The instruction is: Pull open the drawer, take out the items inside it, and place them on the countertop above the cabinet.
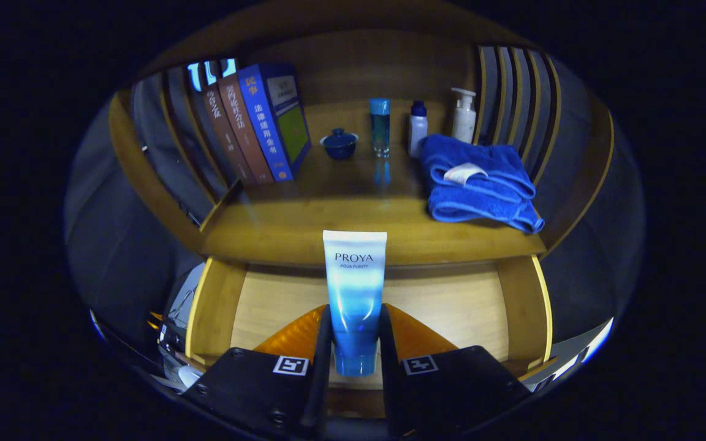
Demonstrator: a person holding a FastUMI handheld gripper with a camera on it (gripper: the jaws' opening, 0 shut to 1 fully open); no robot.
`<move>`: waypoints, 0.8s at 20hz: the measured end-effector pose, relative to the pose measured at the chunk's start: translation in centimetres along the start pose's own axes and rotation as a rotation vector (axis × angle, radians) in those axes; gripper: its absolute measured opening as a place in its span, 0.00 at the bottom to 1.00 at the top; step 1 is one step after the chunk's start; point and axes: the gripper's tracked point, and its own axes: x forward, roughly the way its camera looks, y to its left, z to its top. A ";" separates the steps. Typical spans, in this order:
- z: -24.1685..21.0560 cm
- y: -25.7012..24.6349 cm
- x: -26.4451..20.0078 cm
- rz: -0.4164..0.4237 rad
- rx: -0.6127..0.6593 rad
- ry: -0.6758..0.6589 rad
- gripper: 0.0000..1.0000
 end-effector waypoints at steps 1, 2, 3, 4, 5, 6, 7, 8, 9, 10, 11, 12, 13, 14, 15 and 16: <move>0.9 -0.2 0.5 -0.002 -0.001 -0.002 0.41; 1.7 -0.2 1.1 -0.003 -0.002 0.000 0.41; 2.6 -0.2 1.9 -0.004 -0.002 0.002 0.41; 3.4 -0.3 2.7 -0.007 0.002 0.004 0.41; 4.2 -0.5 3.7 -0.015 0.003 0.005 0.41; 5.0 -0.6 4.9 -0.022 -0.002 0.005 0.41; 5.7 -0.7 6.0 -0.027 -0.009 0.009 0.41; 6.2 -0.6 7.1 -0.030 -0.013 0.017 0.41; 6.7 -0.5 8.2 -0.033 -0.013 0.026 0.41; 7.4 -0.5 9.3 -0.042 -0.007 0.025 0.41; 8.0 -0.5 10.2 -0.054 -0.009 0.019 0.41; 8.4 -0.4 11.1 -0.058 -0.021 0.020 0.41; 8.7 -0.2 11.7 -0.059 -0.029 0.020 0.41; 8.9 0.1 12.3 -0.059 -0.031 0.021 0.41; 8.9 0.2 12.8 -0.056 -0.028 0.025 0.41; 9.1 0.4 13.2 -0.049 -0.017 0.023 0.44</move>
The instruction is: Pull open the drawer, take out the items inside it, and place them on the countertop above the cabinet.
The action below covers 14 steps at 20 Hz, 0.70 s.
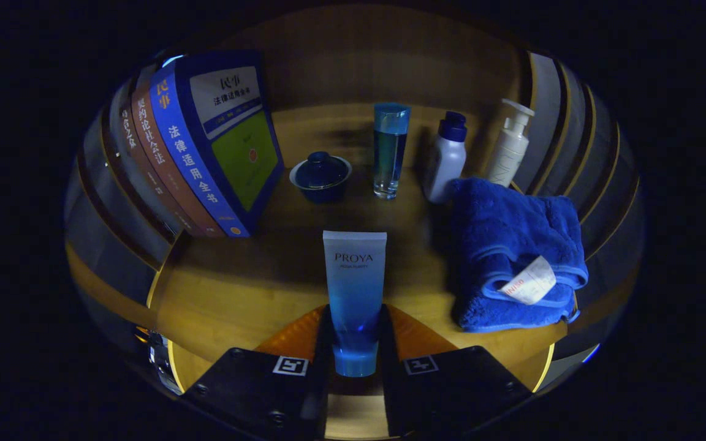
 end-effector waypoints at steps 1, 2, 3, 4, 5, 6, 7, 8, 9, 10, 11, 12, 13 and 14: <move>0.1 -0.1 0.2 -0.002 0.008 0.002 0.47; 0.2 -0.1 0.3 0.001 0.017 0.000 0.50; 0.5 0.0 0.2 0.002 0.023 -0.012 0.53; 0.9 0.0 0.0 0.000 0.028 -0.028 0.55; 1.1 -0.1 -0.2 -0.004 0.030 -0.040 0.70; 1.3 -0.1 -0.8 -0.005 0.030 -0.046 0.85; 1.0 -0.2 -1.2 -0.009 0.027 -0.051 1.00; 1.0 -0.1 -1.6 -0.010 0.025 -0.058 1.00; 0.9 -0.1 -2.3 -0.013 0.025 -0.072 1.00; 0.8 -0.2 -3.0 -0.014 0.026 -0.086 1.00; 0.7 -0.1 -4.1 -0.012 0.027 -0.107 1.00; 0.5 -0.2 -5.2 -0.015 0.023 -0.131 1.00; 0.2 -0.1 -6.5 -0.014 0.014 -0.160 1.00; -0.3 0.1 -8.0 -0.013 0.003 -0.192 1.00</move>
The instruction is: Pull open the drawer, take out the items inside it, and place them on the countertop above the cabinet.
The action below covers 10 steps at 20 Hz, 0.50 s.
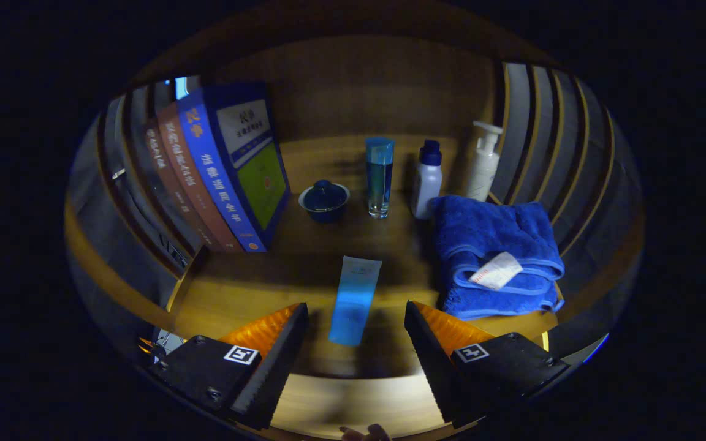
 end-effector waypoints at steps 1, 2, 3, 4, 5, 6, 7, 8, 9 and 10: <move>-0.2 0.2 -1.9 0.008 -0.010 -0.042 1.00; -0.3 0.3 -3.0 0.016 -0.012 -0.083 1.00; -0.4 0.5 -4.9 0.027 -0.003 -0.134 1.00; -0.6 0.7 -6.8 0.040 0.013 -0.190 1.00; -1.0 0.9 -8.6 0.048 0.022 -0.234 0.99; -2.2 0.9 -10.3 0.052 0.014 -0.265 0.99; -3.2 0.9 -11.6 0.055 0.005 -0.285 0.99; -4.2 1.0 -13.0 0.059 0.005 -0.305 0.99; -5.4 1.0 -14.3 0.063 0.010 -0.326 0.99; -6.6 0.9 -15.3 0.062 0.019 -0.341 0.99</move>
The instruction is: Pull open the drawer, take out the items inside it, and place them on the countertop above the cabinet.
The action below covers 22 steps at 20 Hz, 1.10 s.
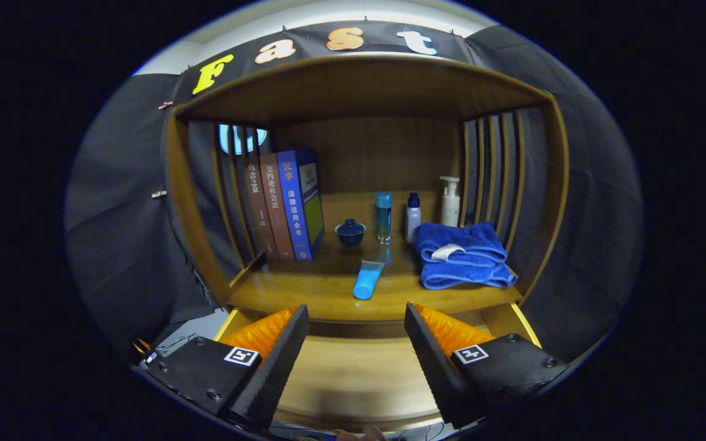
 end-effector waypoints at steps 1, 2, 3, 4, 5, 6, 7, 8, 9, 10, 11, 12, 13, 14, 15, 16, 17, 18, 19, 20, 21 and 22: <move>-0.9 -0.1 -1.4 -0.004 0.009 -0.016 0.99; -1.9 -0.3 -2.6 -0.005 0.017 -0.030 0.99; -3.0 -0.3 -3.7 0.002 0.032 -0.045 0.99; -4.3 -0.5 -4.8 -0.003 0.041 -0.048 0.99; -6.0 -1.0 -5.7 -0.011 0.051 -0.046 0.99; -7.7 -1.5 -6.3 -0.021 0.056 -0.045 0.99; -9.3 -1.9 -6.8 -0.032 0.062 -0.043 0.99; -10.8 -2.3 -7.1 -0.043 0.068 -0.045 0.99; -11.8 -2.7 -7.4 -0.053 0.073 -0.060 0.99; -12.8 -3.2 -7.4 -0.067 0.065 -0.068 0.99; -14.0 -3.5 -7.4 -0.078 0.053 -0.068 0.99; -15.2 -3.7 -7.3 -0.077 0.045 -0.058 0.99; -16.4 -3.6 -7.2 -0.069 0.044 -0.041 1.00; -17.5 -3.6 -7.0 -0.062 0.049 -0.022 1.00; -18.5 -3.7 -6.7 -0.061 0.058 -0.001 1.00; -19.0 -3.7 -6.2 -0.060 0.066 0.011 1.00; -19.3 -3.7 -5.8 -0.059 0.072 0.017 1.00; -19.6 -3.6 -5.6 -0.048 0.071 0.028 1.00; -19.7 -3.5 -5.6 -0.050 0.060 0.025 1.00; -19.3 -3.5 -5.4 -0.053 0.053 0.017 1.00; -19.2 -3.5 -5.3 -0.057 0.045 0.020 1.00; -19.3 -3.4 -5.4 -0.061 0.035 0.021 0.99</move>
